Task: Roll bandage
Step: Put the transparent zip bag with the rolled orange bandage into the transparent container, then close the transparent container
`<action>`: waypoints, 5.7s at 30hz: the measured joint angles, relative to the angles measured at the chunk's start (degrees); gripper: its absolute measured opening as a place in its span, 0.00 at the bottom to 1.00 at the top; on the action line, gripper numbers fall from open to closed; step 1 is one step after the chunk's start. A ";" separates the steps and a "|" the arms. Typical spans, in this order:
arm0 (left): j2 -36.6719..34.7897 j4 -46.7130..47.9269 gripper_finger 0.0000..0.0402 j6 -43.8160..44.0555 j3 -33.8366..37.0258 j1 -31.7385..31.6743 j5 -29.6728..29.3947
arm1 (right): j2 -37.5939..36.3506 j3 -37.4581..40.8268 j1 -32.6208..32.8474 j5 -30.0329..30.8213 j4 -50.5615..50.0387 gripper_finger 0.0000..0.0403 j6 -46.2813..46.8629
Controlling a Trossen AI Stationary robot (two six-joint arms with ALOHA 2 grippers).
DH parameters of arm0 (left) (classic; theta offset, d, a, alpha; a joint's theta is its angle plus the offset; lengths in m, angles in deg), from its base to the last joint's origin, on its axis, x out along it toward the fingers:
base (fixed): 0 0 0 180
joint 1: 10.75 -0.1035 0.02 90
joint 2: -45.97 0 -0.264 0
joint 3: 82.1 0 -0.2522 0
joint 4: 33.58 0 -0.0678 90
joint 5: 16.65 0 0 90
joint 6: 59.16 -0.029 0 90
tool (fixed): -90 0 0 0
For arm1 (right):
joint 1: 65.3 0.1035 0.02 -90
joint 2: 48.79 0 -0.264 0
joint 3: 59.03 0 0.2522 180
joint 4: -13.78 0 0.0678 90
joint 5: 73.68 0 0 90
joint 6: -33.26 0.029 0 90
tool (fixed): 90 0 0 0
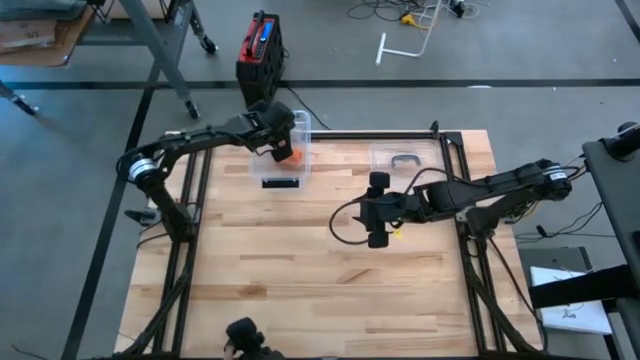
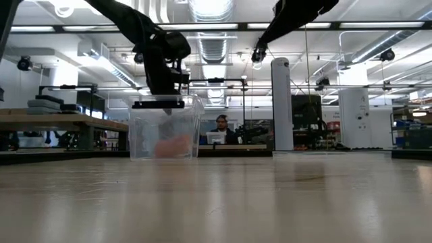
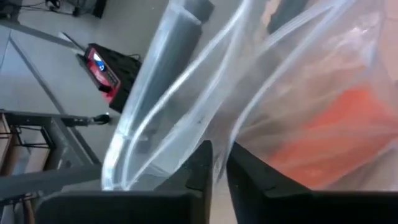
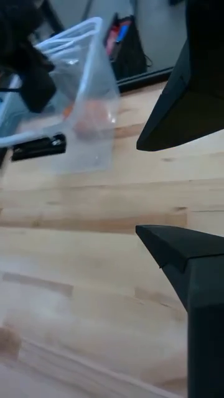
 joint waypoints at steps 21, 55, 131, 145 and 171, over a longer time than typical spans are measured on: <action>-2.97 2.68 0.63 -3.40 -4.38 -0.98 0.25 | -0.49 4.14 -16.78 -2.06 -10.18 0.49 20.89; -31.80 -16.08 0.44 9.06 15.58 14.93 35.18 | 14.91 22.98 -30.39 -12.54 17.60 0.26 16.36; -39.76 -60.00 0.54 9.29 38.37 15.85 41.09 | -6.37 -5.34 -13.73 -30.22 13.76 0.00 3.71; -34.62 -61.84 0.77 13.09 36.84 16.73 55.71 | -5.83 -5.37 -2.99 -35.53 29.33 0.00 9.24; -14.68 -73.33 0.59 20.22 30.27 25.23 44.34 | 0.00 -5.39 -1.73 -24.36 32.38 0.00 5.96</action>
